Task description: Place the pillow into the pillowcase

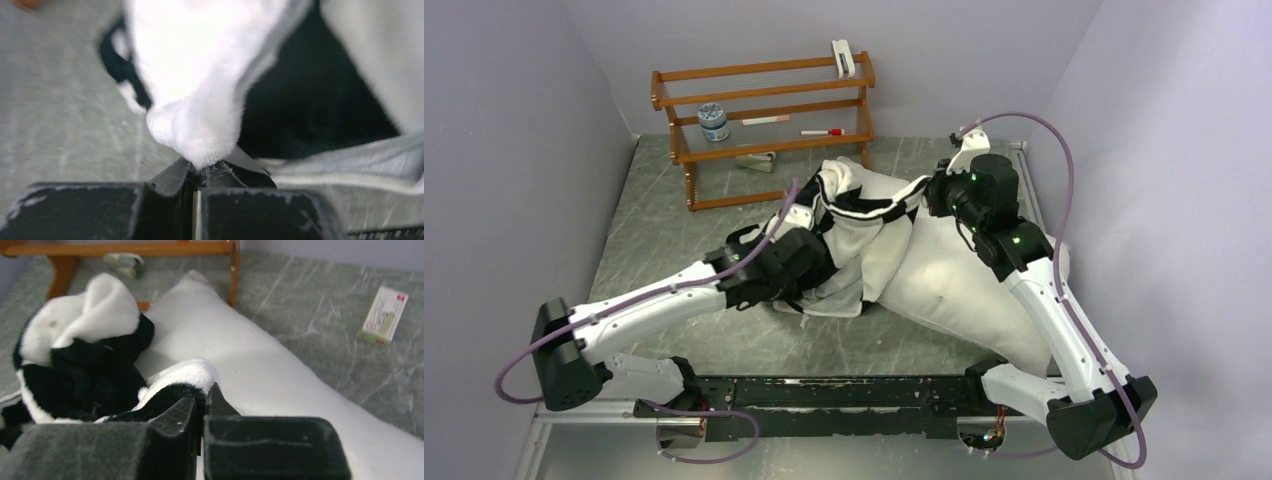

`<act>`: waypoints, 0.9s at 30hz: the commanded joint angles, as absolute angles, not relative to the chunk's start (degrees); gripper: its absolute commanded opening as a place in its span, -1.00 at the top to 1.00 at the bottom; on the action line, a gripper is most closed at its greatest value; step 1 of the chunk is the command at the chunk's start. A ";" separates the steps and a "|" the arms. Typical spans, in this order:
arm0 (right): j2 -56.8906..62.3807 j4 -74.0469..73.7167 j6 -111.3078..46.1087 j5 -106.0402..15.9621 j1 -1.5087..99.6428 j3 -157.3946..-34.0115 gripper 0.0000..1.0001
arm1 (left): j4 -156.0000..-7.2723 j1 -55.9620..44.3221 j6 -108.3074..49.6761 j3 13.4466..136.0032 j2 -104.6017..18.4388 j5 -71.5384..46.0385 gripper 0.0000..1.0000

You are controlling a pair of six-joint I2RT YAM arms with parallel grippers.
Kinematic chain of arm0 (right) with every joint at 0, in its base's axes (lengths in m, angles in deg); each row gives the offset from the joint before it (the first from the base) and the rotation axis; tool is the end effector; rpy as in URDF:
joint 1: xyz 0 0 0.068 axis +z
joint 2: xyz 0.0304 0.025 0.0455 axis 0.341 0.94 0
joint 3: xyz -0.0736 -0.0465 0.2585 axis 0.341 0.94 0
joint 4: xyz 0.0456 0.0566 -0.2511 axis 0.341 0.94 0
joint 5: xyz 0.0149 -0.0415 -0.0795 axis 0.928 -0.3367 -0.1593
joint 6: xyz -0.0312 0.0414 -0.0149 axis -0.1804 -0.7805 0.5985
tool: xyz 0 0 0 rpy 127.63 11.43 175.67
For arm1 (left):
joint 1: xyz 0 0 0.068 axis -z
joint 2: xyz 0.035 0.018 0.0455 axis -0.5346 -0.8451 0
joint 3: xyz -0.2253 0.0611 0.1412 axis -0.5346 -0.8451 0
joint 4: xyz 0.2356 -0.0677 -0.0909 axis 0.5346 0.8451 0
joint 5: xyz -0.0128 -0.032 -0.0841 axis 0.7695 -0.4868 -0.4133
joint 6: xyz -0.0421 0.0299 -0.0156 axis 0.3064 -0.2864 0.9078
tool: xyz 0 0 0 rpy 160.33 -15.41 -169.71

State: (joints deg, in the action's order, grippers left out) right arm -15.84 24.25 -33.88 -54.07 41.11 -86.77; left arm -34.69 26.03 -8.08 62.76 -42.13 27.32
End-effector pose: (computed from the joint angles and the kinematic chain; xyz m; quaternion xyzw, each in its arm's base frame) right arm 0.2247 0.0859 0.3865 -0.0869 0.8185 0.1338 0.5519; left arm 0.1498 -0.2073 0.2762 0.1336 0.9202 0.0019 0.3680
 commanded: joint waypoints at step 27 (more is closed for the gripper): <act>-28.10 -7.86 -15.90 -78.89 40.74 -102.98 1.00 | -138.07 26.31 -123.18 98.52 -26.87 62.33 0.90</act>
